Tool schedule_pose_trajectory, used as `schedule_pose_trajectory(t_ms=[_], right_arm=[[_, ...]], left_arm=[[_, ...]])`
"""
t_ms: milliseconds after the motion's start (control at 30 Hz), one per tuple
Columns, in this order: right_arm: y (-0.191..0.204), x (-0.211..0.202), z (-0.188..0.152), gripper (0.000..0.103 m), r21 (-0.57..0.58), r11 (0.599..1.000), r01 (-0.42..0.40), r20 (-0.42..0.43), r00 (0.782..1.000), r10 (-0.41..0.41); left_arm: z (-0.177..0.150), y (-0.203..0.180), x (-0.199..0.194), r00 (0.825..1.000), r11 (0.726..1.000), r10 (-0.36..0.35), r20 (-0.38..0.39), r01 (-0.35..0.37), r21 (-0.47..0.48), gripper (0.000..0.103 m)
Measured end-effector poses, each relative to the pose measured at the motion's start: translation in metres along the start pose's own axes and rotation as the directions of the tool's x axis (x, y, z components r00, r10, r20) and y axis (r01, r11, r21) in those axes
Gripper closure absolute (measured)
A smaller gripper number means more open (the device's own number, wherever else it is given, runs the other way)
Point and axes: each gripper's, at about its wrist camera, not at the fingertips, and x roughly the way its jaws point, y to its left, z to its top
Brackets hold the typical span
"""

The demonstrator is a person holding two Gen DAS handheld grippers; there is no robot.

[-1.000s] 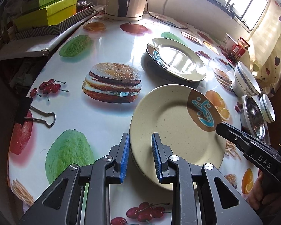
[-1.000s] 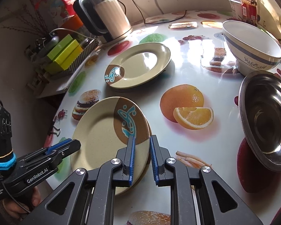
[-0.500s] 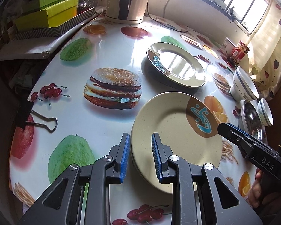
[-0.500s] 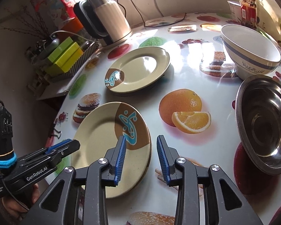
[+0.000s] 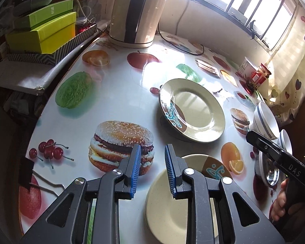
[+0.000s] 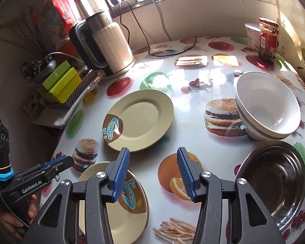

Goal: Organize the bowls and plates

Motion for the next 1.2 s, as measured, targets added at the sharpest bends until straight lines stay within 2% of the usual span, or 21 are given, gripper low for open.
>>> schedule_pose_trajectory(t_ms=[233, 467, 933, 1200], right_arm=[[-0.006, 0.026, 0.033, 0.055, -0.004, 0.999, 0.032, -0.009, 0.999, -0.032], [-0.014, 0.057, 0.048, 0.055, 0.013, 0.998, 0.064, -0.055, 0.996, -0.063], [-0.022, 0.091, 0.053, 0.056, 0.045, 0.998, 0.048, -0.097, 0.994, -0.044], [-0.024, 0.099, 0.052, 0.067, 0.051, 0.998, 0.042, -0.111, 0.993, -0.036]], left_arm=[[0.033, -0.002, 0.025, 0.999, 0.999, -0.040, -0.027, 0.040, 0.006, 0.078], [0.051, -0.002, 0.050, 0.998, 0.999, -0.053, -0.043, 0.053, -0.008, 0.078], [0.060, 0.003, 0.078, 0.993, 0.996, -0.082, -0.081, 0.078, -0.042, 0.078], [0.061, 0.000, 0.083, 0.993, 0.996, -0.083, -0.089, 0.080, -0.034, 0.078]])
